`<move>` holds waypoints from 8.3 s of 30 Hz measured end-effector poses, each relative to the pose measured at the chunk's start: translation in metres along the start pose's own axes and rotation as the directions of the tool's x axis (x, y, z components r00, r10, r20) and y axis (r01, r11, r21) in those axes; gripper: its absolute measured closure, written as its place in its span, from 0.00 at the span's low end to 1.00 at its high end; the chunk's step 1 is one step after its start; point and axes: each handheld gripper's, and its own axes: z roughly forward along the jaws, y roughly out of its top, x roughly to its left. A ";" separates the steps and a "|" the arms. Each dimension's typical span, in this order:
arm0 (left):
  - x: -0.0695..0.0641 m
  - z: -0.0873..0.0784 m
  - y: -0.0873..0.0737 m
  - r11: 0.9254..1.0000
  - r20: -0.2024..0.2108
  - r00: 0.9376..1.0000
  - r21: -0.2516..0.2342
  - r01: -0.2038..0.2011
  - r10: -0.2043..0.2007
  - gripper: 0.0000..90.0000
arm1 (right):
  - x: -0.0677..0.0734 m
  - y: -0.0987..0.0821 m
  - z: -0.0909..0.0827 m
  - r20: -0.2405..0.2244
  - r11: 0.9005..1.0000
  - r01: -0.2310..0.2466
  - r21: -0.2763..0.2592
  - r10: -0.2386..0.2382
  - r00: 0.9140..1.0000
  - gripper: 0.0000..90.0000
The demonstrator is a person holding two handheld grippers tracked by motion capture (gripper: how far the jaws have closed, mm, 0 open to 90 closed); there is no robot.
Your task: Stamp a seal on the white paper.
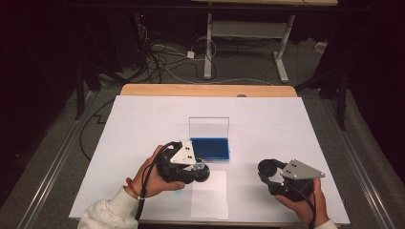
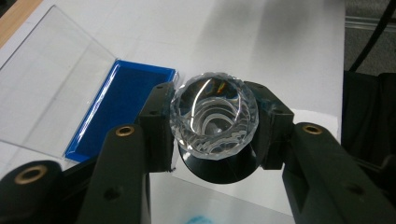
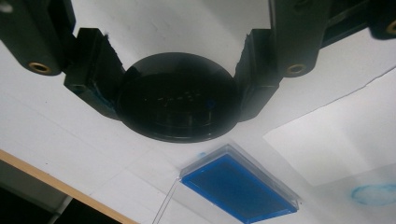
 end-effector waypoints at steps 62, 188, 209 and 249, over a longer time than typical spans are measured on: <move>-0.030 0.068 -0.014 0.985 0.089 0.995 0.162 -0.052 0.038 0.61 | 0.012 0.002 0.001 -0.005 0.999 0.025 0.040 -0.025 1.000 0.43; -0.025 0.068 -0.021 0.990 0.127 0.992 0.135 -0.034 0.016 0.61 | 0.005 0.002 -0.003 -0.006 0.999 0.032 0.013 -0.032 0.999 0.43; -0.028 0.069 -0.024 0.989 0.124 0.992 0.143 -0.040 0.022 0.61 | 0.007 0.002 -0.003 -0.006 0.999 0.032 0.015 -0.032 0.999 0.43; -0.020 0.052 -0.024 0.996 0.091 0.995 0.081 0.031 -0.038 0.61 | 0.004 0.002 -0.003 -0.013 0.999 0.032 0.013 -0.032 0.999 0.43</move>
